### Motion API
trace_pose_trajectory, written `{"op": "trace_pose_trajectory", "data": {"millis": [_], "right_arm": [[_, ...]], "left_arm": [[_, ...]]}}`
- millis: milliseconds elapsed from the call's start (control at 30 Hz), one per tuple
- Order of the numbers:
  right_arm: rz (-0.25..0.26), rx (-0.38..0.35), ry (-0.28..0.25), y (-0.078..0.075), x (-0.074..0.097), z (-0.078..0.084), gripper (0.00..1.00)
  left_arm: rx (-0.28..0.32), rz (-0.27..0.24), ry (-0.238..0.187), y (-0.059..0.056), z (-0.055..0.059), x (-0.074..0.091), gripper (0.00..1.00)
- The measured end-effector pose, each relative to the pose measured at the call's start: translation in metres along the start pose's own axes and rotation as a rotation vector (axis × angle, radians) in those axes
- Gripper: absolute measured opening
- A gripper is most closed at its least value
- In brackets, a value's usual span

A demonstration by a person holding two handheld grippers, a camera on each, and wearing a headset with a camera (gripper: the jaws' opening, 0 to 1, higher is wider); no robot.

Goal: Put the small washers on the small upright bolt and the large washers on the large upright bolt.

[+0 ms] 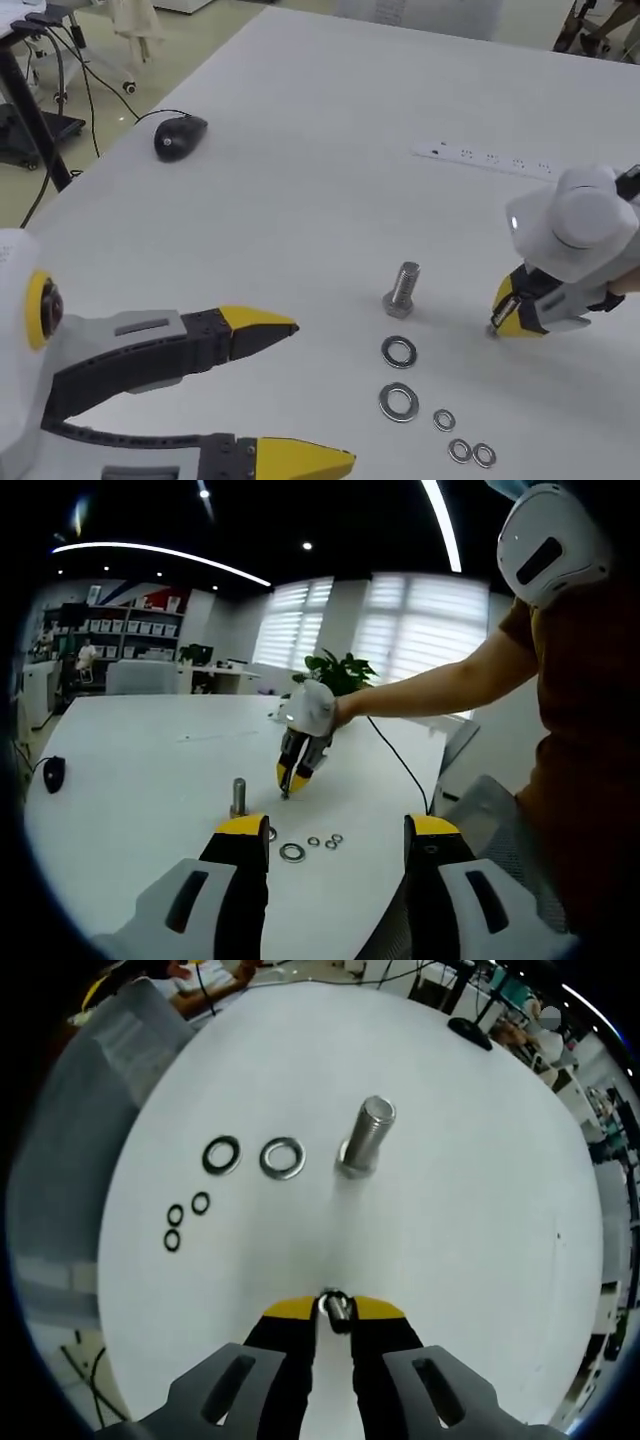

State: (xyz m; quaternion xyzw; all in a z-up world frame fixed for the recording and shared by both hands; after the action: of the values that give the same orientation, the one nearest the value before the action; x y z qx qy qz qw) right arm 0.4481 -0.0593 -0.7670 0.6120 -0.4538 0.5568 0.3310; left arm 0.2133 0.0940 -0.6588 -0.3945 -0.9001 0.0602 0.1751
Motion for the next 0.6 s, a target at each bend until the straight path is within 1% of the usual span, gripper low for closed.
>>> {"op": "trace_pose_trajectory", "data": {"millis": [100, 300, 367, 433, 600], "right_arm": [[-0.003, 0.005, 0.005, 0.001, -0.003, 0.001, 0.13], [-0.006, -0.002, -0.007, 0.002, -0.003, 0.001, 0.15], [-0.006, -0.005, -0.012, 0.004, 0.000, 0.001, 0.15], [0.008, -0.009, -0.014, 0.004, 0.005, 0.003, 0.16], [0.035, -0.050, -0.025, 0.009, 0.017, 0.011, 0.18]], "left_arm": [[0.003, -0.005, -0.001, 0.000, 0.001, 0.001, 0.53], [0.008, -0.009, 0.005, 0.001, 0.003, 0.002, 0.53], [0.007, -0.010, 0.004, 0.001, 0.002, 0.002, 0.53], [0.006, -0.011, 0.003, 0.001, 0.002, 0.002, 0.53], [-0.001, -0.008, 0.006, -0.001, 0.001, 0.002, 0.54]]}}
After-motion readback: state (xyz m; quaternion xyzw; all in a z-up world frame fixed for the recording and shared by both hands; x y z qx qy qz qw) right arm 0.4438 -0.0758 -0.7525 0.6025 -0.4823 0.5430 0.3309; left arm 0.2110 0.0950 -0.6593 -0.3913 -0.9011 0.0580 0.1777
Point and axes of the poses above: the centre of the closed fingertips' face, and the gripper's own axes: x roughly backward along the fingers, y roughly to its left, z roughly out of its underside, the point moved 5 cm from there along x, roughly backward along the fingers, and after that the axes turned 4 degrees about y, right-handed, at the moved point
